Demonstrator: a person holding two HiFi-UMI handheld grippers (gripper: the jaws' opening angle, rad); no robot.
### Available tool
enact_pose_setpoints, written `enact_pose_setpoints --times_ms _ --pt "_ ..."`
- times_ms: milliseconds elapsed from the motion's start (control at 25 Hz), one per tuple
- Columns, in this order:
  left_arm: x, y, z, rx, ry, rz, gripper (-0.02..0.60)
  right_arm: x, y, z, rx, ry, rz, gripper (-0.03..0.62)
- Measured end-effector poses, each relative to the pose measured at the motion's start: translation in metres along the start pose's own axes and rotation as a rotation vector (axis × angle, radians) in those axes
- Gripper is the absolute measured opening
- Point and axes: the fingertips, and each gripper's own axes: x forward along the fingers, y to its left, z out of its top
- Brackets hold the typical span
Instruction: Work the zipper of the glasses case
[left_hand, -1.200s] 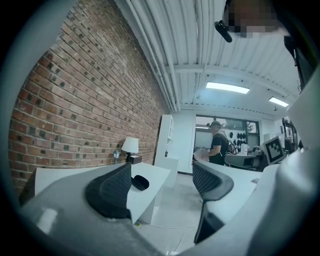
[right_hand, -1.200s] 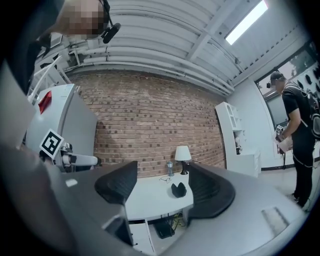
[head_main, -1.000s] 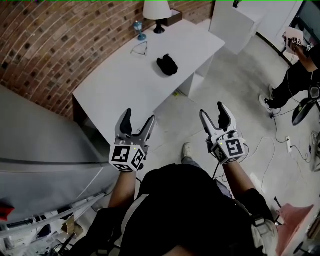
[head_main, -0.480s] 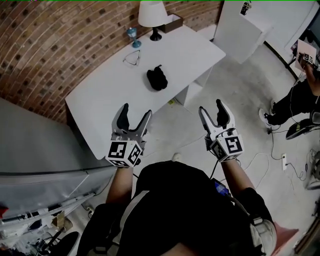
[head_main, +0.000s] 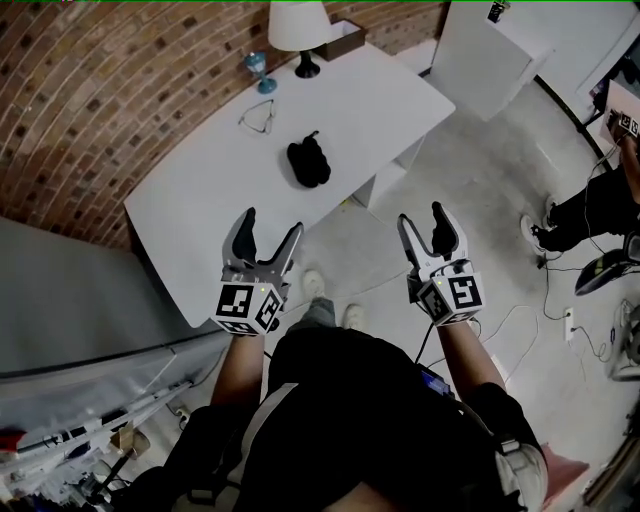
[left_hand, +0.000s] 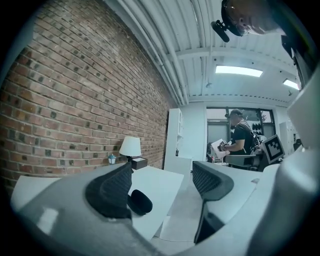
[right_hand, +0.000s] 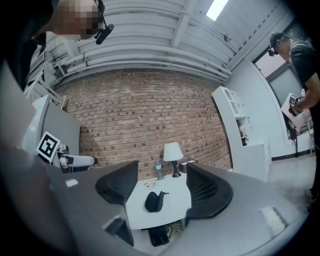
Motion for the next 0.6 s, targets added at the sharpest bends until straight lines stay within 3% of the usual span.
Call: enact_pose_setpoints --times_ms 400,600 --pt "0.066 0.068 -0.002 -0.061 0.0 -0.047 0.39 0.099 0.012 -0.001 -0.064 0.033 0.0 0.284" --pt "0.096 0.119 -0.002 -0.062 0.006 -0.047 0.389 0.168 0.029 -0.03 -0.087 0.097 0.033 0.281"
